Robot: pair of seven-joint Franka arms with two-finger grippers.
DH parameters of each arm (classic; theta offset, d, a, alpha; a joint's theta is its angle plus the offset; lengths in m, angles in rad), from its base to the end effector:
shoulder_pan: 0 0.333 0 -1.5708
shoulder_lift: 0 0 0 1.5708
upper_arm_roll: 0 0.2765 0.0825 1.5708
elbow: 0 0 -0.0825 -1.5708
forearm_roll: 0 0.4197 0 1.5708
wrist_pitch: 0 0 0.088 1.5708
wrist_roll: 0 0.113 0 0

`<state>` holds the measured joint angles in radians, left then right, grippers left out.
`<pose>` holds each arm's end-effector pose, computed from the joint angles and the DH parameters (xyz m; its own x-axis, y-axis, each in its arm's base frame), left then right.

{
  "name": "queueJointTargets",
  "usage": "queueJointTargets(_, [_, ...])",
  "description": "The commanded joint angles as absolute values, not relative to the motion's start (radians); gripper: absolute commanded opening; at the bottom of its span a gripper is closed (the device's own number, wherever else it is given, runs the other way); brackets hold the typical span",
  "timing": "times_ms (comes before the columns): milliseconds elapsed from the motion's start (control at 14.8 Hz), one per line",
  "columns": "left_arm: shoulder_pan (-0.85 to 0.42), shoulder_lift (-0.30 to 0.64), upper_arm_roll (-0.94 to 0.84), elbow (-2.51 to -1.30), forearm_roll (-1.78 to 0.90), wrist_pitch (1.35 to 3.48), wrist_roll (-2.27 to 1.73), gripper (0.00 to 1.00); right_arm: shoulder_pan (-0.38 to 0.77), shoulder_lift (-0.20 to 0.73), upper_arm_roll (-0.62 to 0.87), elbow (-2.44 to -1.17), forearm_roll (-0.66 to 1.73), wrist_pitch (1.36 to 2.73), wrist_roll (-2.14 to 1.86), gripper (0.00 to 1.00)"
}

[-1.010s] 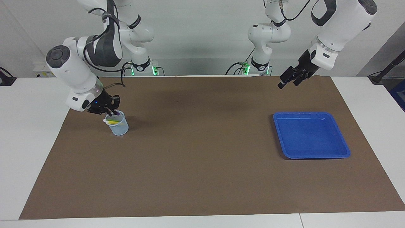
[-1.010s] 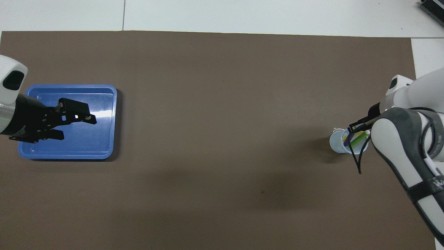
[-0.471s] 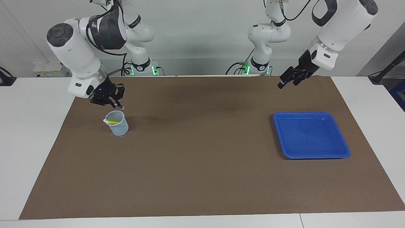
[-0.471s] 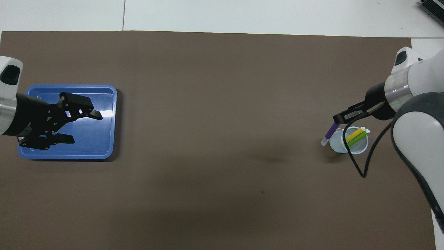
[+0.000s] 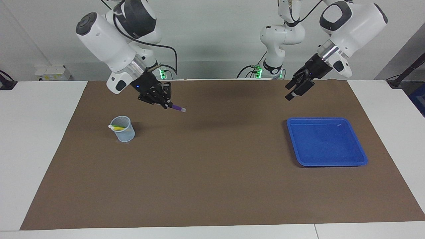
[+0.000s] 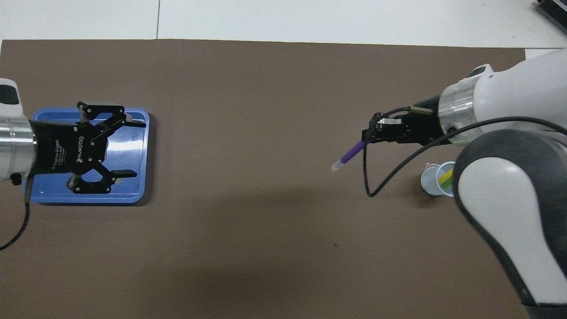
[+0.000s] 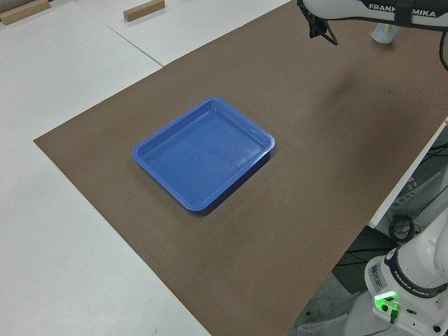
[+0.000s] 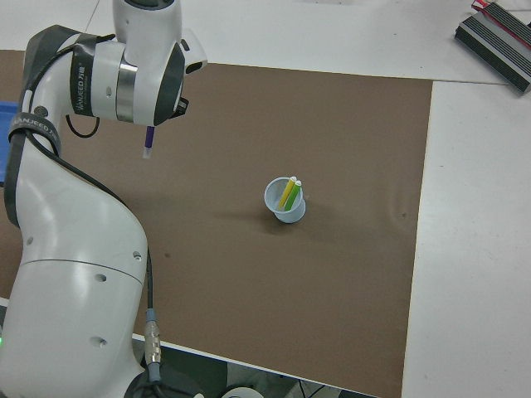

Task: Right arm passes pens to left for tray arrangement
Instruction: 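Carry the purple pen toward the left gripper while it approaches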

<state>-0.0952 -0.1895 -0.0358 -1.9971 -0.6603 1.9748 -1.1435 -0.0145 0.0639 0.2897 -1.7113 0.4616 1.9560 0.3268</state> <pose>0.5548 -0.1169 0.5189 0.3742 0.7801 -0.5014 0.9171 -0.2312 0.3246 0.6040 0.1999 0.5135 0.9824 -0.1863 -0.0119 -0.1696 -0.8641 -0.4739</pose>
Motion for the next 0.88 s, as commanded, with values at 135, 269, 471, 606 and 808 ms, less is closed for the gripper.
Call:
queueJointTargets(135, [-0.264,-0.244,-0.026,-2.106,-0.692,2.235,-1.545,1.0,0.135,0.054,0.31,-1.795,0.561,2.254,0.717,0.0])
queueJointTargets(269, [-0.316,-0.25,-0.026,-2.144,-0.69,2.327,-1.611,1.0,0.199,0.051,0.31,-1.821,0.583,2.386,0.86,0.0])
queueJointTargets(471, [-0.37,-0.253,-0.026,-2.187,-0.69,2.42,-1.635,1.0,0.279,0.052,0.31,-1.853,0.61,2.534,0.965,0.0])
queueJointTargets(606, [-0.388,-0.259,-0.028,-2.204,-0.69,2.445,-1.667,1.0,0.307,0.052,0.31,-1.868,0.612,2.577,1.002,0.0])
queueJointTargets(808, [-0.39,-0.261,-0.048,-2.215,-0.69,2.468,-1.701,0.98,0.322,0.052,0.31,-1.875,0.612,2.6,1.023,0.0])
